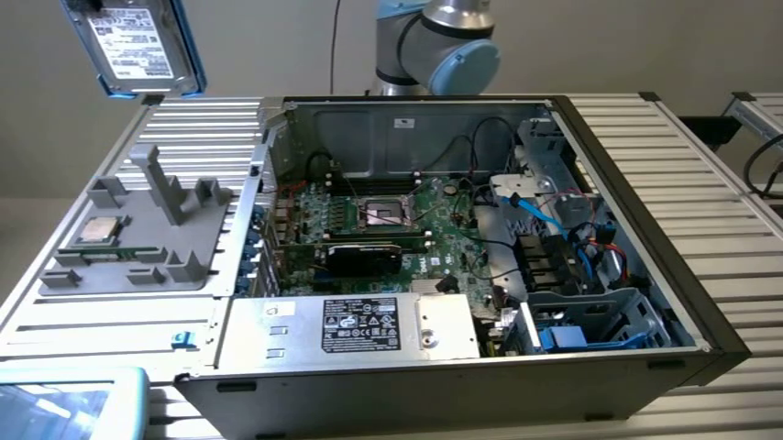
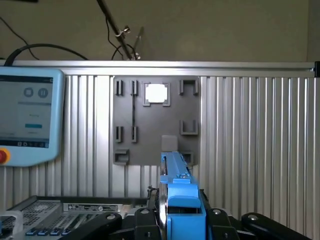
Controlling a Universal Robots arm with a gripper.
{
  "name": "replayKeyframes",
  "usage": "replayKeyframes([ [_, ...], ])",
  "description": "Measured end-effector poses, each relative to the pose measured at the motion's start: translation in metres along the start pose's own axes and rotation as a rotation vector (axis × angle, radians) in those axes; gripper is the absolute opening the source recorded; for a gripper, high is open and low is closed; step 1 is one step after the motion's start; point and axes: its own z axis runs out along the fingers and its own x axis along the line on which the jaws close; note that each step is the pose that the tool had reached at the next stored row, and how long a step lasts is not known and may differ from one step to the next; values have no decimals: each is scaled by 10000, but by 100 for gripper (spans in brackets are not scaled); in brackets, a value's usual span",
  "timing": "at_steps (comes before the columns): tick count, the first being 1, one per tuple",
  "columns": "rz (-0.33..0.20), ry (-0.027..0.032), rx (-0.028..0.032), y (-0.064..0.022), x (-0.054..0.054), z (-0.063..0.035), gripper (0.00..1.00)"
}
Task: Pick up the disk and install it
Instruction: 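Pick up the disk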
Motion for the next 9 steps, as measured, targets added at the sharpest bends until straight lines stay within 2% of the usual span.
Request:
replayKeyframes([
  [4, 2, 0, 1, -71, 68, -54, 37],
  [9, 2, 0, 0, -235, 134, -70, 37],
])
